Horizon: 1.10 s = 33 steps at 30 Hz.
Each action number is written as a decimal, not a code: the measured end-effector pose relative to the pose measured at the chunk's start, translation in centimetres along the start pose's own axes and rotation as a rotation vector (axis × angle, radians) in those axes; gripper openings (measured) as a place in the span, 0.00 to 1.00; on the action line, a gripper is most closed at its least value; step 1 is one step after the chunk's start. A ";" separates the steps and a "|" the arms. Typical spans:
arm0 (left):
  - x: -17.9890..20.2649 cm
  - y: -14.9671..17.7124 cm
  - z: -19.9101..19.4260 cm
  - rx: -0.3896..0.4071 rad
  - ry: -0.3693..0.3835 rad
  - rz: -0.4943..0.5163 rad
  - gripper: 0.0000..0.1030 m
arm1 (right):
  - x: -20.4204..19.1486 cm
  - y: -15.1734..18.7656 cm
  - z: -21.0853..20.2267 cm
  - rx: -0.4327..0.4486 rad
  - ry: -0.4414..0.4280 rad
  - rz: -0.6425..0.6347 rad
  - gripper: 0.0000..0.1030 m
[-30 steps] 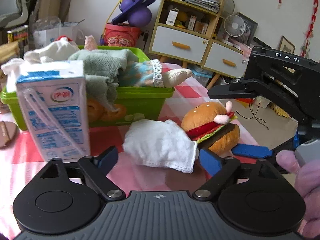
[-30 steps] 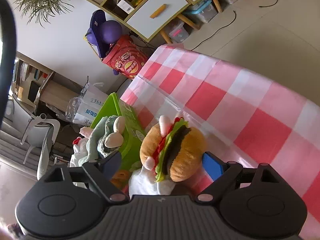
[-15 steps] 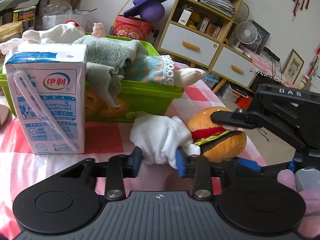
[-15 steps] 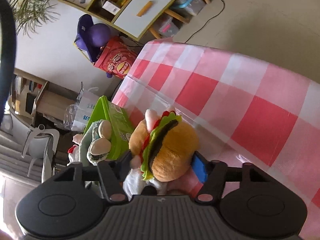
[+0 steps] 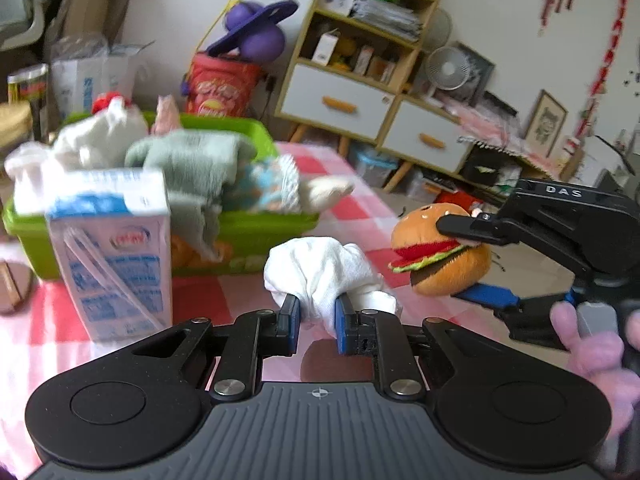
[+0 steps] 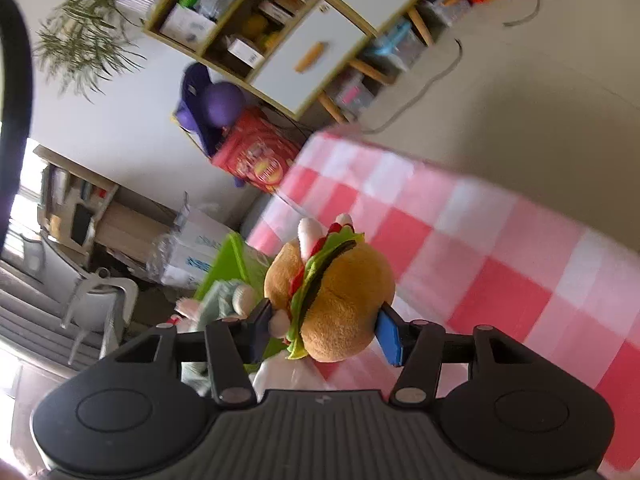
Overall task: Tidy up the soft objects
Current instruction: 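Grasp the white cloth with the left tool while the right tool grasps the hamburger plush, then lift the cloth and hamburger plush over the green bin and release them inside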
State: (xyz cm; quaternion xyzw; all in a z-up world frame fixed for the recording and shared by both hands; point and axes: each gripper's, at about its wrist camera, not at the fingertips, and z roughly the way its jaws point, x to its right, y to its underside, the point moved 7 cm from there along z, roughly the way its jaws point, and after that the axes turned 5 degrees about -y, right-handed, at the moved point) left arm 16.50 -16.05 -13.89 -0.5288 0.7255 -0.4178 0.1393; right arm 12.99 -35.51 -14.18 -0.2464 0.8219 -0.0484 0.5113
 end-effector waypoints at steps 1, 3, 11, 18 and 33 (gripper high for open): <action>0.0 -0.3 -0.5 0.009 0.007 0.003 0.15 | -0.3 -0.2 -0.3 0.008 -0.005 -0.010 0.26; -0.2 -0.9 -1.7 0.030 0.015 0.012 0.15 | -1.2 -0.7 -0.7 0.021 -0.013 -0.044 0.26; -3.8 -4.1 -6.4 0.122 -0.003 -0.051 0.15 | -6.8 -0.7 -1.4 0.059 -0.050 -0.202 0.26; -9.2 -5.6 -10.0 0.142 -0.050 -0.150 0.15 | -9.5 2.0 -0.9 -0.002 -0.038 -0.300 0.26; -11.3 0.0 -10.3 -0.088 -0.062 -0.100 0.15 | -10.1 10.5 -0.6 -0.271 0.020 -0.424 0.26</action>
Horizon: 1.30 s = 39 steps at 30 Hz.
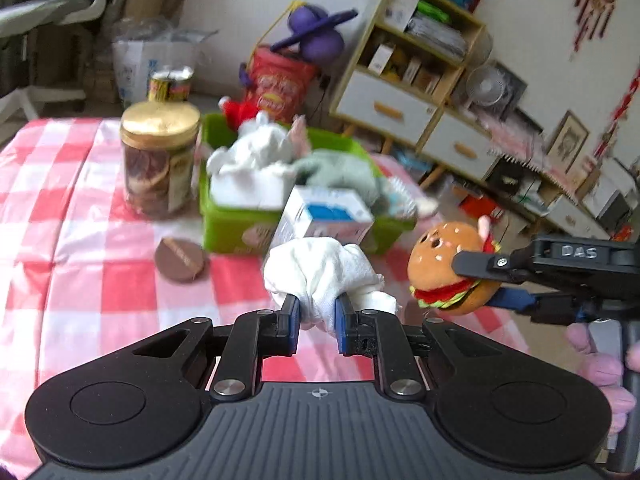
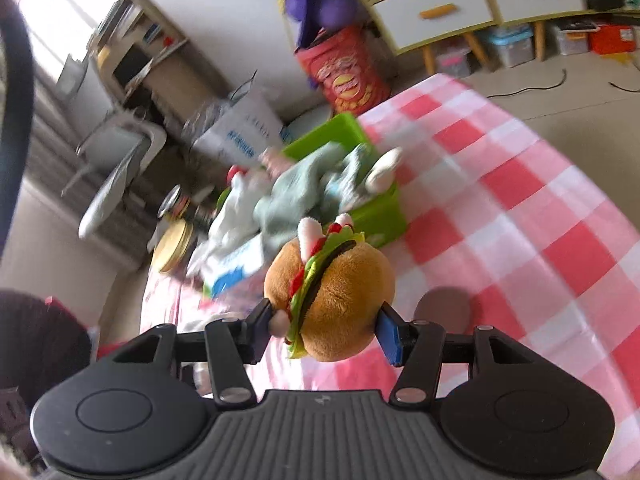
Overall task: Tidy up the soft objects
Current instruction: 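Lift the cloth and hamburger plush over the green bin and release them inside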
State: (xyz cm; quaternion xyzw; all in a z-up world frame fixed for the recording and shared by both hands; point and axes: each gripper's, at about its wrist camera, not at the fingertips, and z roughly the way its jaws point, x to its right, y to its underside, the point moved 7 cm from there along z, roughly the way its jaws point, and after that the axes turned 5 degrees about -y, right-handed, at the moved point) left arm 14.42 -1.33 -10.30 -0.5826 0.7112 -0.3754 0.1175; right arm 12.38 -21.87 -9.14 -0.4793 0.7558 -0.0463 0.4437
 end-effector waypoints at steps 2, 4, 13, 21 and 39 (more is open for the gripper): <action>-0.6 0.5 0.0 -0.025 -0.022 -0.018 0.15 | -0.2 0.3 -0.2 -0.009 0.010 -0.011 0.26; -1.1 1.0 0.3 -0.054 -0.047 -0.026 0.15 | 0.3 0.5 -0.3 -0.025 0.038 0.001 0.26; 0.8 1.6 0.7 -0.030 0.085 -0.021 0.15 | 0.7 0.8 -0.8 -0.030 0.052 -0.002 0.26; -1.6 0.8 1.5 -0.078 0.005 -0.028 0.15 | -0.4 1.7 -0.1 -0.073 0.056 -0.041 0.26; -17.9 -11.1 2.6 0.208 -0.303 -0.283 0.15 | -4.3 -4.8 3.0 0.202 0.026 0.002 0.26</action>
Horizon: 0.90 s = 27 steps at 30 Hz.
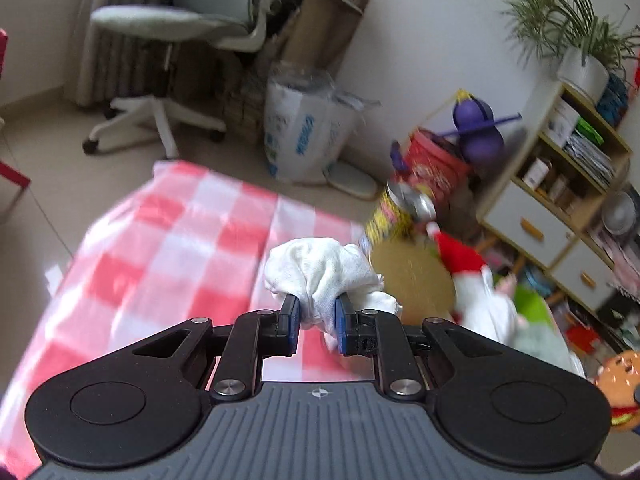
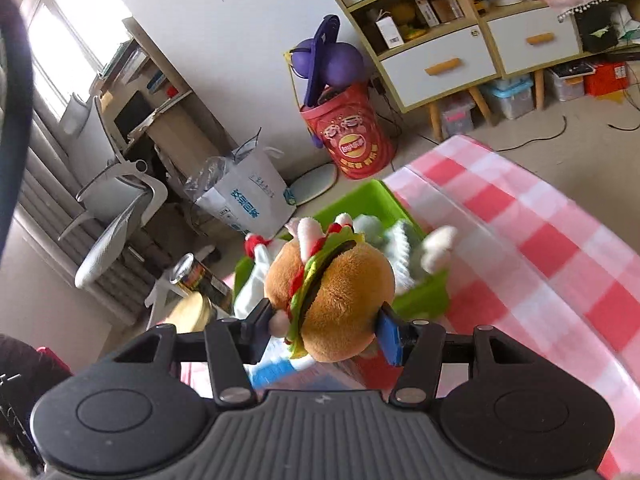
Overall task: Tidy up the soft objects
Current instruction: 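Lift the cloth and hamburger plush over the green bin and release them inside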
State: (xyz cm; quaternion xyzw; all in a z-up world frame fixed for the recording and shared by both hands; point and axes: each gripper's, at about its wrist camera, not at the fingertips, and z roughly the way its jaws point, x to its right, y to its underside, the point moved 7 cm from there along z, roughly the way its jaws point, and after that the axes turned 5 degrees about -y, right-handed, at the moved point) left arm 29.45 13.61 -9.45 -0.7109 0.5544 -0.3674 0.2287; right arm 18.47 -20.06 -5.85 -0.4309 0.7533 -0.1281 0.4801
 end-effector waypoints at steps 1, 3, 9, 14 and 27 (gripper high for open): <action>0.1 -0.8 0.3 0.018 -0.007 -0.002 0.15 | -0.2 -0.4 0.5 0.003 -0.001 -0.003 0.26; 0.5 -2.2 0.9 0.045 -0.004 0.000 0.15 | -0.7 -1.2 1.7 0.007 -0.005 -0.014 0.26; 3.6 -5.7 1.9 0.090 0.049 0.001 0.15 | -1.0 -3.4 4.6 0.008 0.013 -0.048 0.26; 8.6 -6.7 2.4 0.108 0.122 0.106 0.15 | 0.0 -5.5 6.4 0.020 0.024 -0.051 0.26; 19.8 0.5 6.1 -0.113 0.279 0.402 0.16 | 2.4 -7.9 9.8 -0.042 0.029 -0.087 0.31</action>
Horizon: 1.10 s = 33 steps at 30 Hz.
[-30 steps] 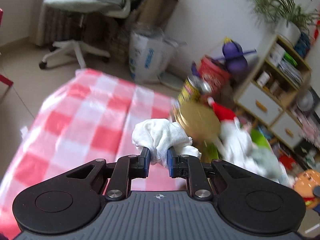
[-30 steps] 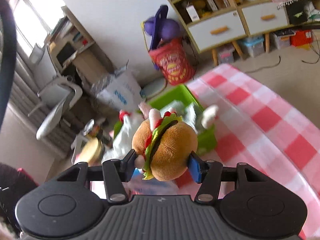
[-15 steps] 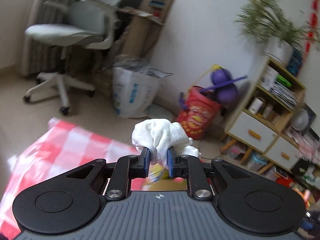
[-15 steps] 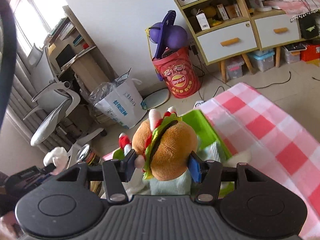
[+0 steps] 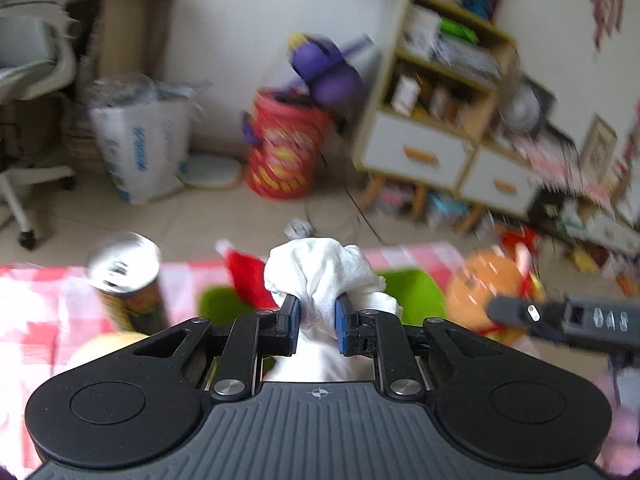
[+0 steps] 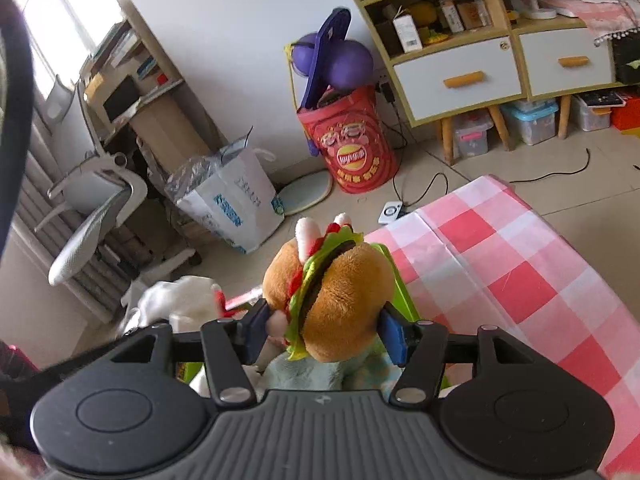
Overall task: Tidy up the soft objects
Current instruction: 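Lift the cloth and hamburger plush over the green bin and release them inside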
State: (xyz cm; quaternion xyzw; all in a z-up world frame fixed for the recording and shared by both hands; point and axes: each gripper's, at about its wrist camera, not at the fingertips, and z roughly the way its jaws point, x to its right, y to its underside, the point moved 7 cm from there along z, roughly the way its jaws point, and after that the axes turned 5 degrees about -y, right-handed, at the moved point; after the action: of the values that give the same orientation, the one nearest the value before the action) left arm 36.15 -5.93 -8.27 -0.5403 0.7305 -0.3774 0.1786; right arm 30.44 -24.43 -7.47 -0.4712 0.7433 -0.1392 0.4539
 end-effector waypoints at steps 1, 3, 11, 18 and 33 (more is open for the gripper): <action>0.6 0.5 0.6 -0.024 0.011 0.019 0.16 | 0.1 0.0 0.3 -0.008 -0.001 -0.003 0.31; 1.4 1.4 1.6 -0.066 0.023 0.055 0.16 | 0.3 0.1 0.9 -0.023 -0.003 -0.015 0.31; 2.1 3.0 4.0 -0.149 0.028 0.068 0.16 | 1.1 0.6 3.2 -0.058 0.048 -0.105 0.30; 3.1 4.0 5.1 -0.175 0.025 0.082 0.16 | 1.6 1.6 5.1 -0.106 0.081 -0.177 0.30; 3.5 2.1 -0.3 -0.086 0.012 0.082 0.56 | 0.7 -0.4 -0.1 -0.096 0.020 -0.130 0.42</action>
State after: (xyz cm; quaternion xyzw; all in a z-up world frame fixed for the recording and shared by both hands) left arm 33.32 -8.77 -9.13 -0.5148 0.7687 -0.3412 0.1664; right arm 30.43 -25.23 -7.54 -0.5384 0.7214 -0.1376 0.4133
